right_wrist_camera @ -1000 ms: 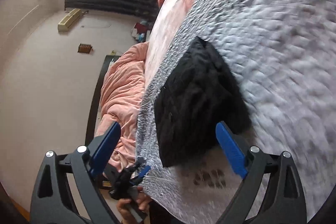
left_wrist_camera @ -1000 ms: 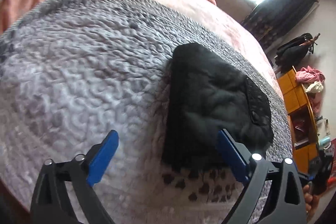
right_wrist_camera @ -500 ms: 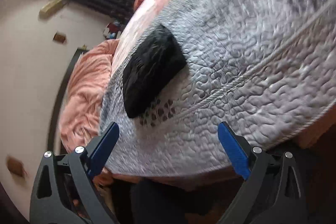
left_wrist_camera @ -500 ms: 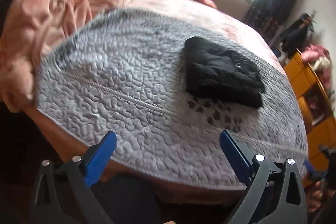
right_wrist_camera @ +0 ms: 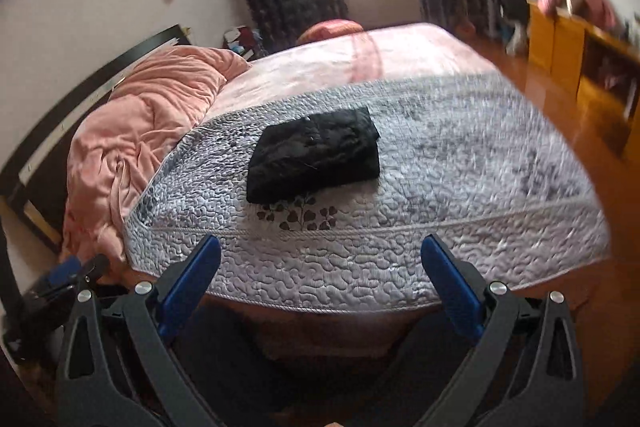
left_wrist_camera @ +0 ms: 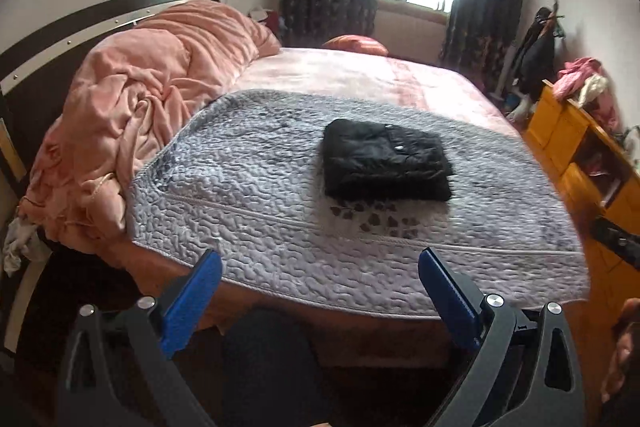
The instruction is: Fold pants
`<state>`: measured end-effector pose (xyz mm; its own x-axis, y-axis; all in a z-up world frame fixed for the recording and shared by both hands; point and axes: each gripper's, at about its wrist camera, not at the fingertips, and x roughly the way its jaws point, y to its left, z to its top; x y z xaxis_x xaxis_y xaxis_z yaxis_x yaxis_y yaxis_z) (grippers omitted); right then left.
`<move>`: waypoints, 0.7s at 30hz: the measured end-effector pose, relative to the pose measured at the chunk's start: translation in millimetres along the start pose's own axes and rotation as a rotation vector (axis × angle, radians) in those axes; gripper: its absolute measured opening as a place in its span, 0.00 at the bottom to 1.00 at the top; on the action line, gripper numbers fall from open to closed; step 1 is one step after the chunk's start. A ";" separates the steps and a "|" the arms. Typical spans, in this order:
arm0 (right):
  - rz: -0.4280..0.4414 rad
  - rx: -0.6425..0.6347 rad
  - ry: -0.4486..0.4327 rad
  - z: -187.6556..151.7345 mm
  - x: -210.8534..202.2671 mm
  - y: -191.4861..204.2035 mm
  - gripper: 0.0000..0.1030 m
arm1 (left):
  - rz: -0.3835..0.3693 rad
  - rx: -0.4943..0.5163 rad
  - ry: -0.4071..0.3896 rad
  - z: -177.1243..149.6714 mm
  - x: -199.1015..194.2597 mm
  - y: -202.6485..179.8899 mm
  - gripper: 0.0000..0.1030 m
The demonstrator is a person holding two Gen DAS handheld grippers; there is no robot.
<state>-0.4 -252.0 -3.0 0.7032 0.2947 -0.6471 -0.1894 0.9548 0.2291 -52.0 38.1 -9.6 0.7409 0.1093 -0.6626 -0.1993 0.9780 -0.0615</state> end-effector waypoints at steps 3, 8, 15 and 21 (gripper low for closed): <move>-0.003 -0.078 -0.032 0.0 -22.9 22.3 0.97 | -0.003 0.025 -0.025 -0.7 -19.9 -3.8 0.96; -0.074 -0.125 -0.080 -1.3 -43.6 37.2 0.97 | -0.035 0.037 -0.042 -3.1 -38.7 -8.0 0.96; -0.117 -0.119 -0.027 -3.8 -26.5 36.0 0.97 | -0.042 0.046 -0.004 -6.0 -22.4 -17.2 0.96; -0.136 -0.114 -0.009 -2.8 -15.4 35.7 0.97 | -0.054 0.041 0.020 -4.4 -8.5 -24.7 0.96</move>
<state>-19.9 -222.4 13.1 0.7338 0.1623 -0.6597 -0.1678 0.9843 0.0555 -56.3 12.2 -5.7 0.7367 0.0526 -0.6742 -0.1324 0.9889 -0.0674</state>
